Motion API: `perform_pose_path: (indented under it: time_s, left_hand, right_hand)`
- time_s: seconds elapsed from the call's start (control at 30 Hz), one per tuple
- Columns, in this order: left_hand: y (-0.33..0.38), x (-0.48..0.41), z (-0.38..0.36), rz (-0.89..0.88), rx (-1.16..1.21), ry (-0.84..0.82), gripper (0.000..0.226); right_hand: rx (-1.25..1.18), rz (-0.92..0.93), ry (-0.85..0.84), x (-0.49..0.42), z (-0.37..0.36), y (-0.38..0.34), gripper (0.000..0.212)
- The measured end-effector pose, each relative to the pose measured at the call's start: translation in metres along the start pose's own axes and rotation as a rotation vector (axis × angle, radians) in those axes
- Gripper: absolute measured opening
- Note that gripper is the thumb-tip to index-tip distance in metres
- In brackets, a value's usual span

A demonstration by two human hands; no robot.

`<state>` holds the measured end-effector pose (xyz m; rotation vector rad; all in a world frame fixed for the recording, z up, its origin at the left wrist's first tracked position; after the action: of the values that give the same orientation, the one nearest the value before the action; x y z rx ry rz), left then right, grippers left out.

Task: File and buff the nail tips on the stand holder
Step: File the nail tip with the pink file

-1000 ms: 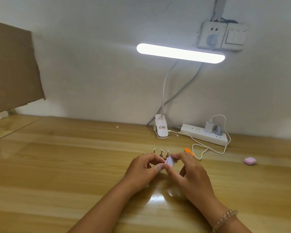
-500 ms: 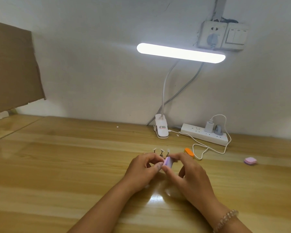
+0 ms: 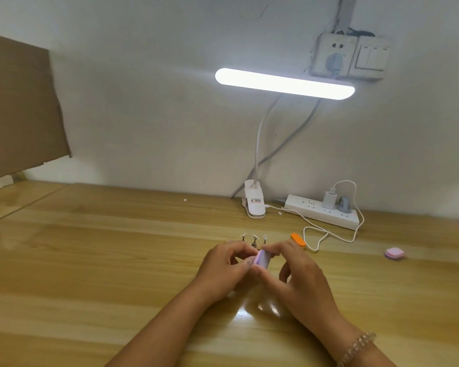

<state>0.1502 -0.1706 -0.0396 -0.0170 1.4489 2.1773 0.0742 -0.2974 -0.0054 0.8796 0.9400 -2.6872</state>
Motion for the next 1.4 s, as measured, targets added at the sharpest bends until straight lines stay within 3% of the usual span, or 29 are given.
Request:
perform_pose_path:
  time_s: [0.1, 0.2, 0.37, 0.5, 0.63, 0.77, 0.97, 1.17, 1.4]
  left_hand:
    - [0.001, 0.001, -0.001, -0.006, 0.004, 0.001, 0.020]
    - [0.000, 0.000, -0.001, 0.005, 0.029, -0.015, 0.022]
    - [0.004, 0.001, -0.002, -0.015, 0.027, -0.018, 0.024]
    - [0.001, 0.001, 0.001, 0.006, 0.052, -0.003, 0.023]
    - [0.003, 0.001, -0.001, -0.003, 0.066, -0.010, 0.020]
    - [0.000, 0.000, 0.001, 0.010, 0.073, 0.002, 0.017]
    - [-0.002, 0.001, -0.002, 0.030, 0.100, -0.005, 0.009]
    - [0.001, 0.000, -0.002, -0.001, 0.071, -0.004, 0.015]
    - [-0.001, -0.001, 0.001, -0.008, 0.041, 0.022, 0.015]
  right_hand:
    - [0.025, -0.060, 0.053, -0.003, 0.006, 0.012, 0.027]
    - [0.037, 0.026, -0.010, 0.001, -0.002, -0.001, 0.033]
    - [0.037, -0.094, 0.040, -0.004, 0.004, 0.018, 0.027]
    - [0.052, -0.002, -0.009, 0.002, -0.003, 0.002, 0.034]
    - [0.068, -0.078, 0.063, -0.002, 0.006, 0.012, 0.031]
    - [0.044, -0.010, -0.003, 0.001, -0.002, 0.000, 0.036]
    - [0.086, -0.054, 0.051, 0.000, 0.004, 0.008, 0.034]
    - [-0.063, -0.112, 0.091, -0.002, 0.007, 0.018, 0.032]
    - [-0.089, 0.085, 0.065, 0.002, 0.003, -0.005, 0.038]
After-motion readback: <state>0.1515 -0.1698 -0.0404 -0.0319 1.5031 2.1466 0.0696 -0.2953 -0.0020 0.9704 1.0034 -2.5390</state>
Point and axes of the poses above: each hand's wrist, its own x-axis away from the middle knuckle, its own z-axis out of the back of the hand, y = z × x, the point moved 9 cm from there along -x, towards the middle knuckle, and after that the axes turned 3 degrees about -x, right-handed, at the moved point
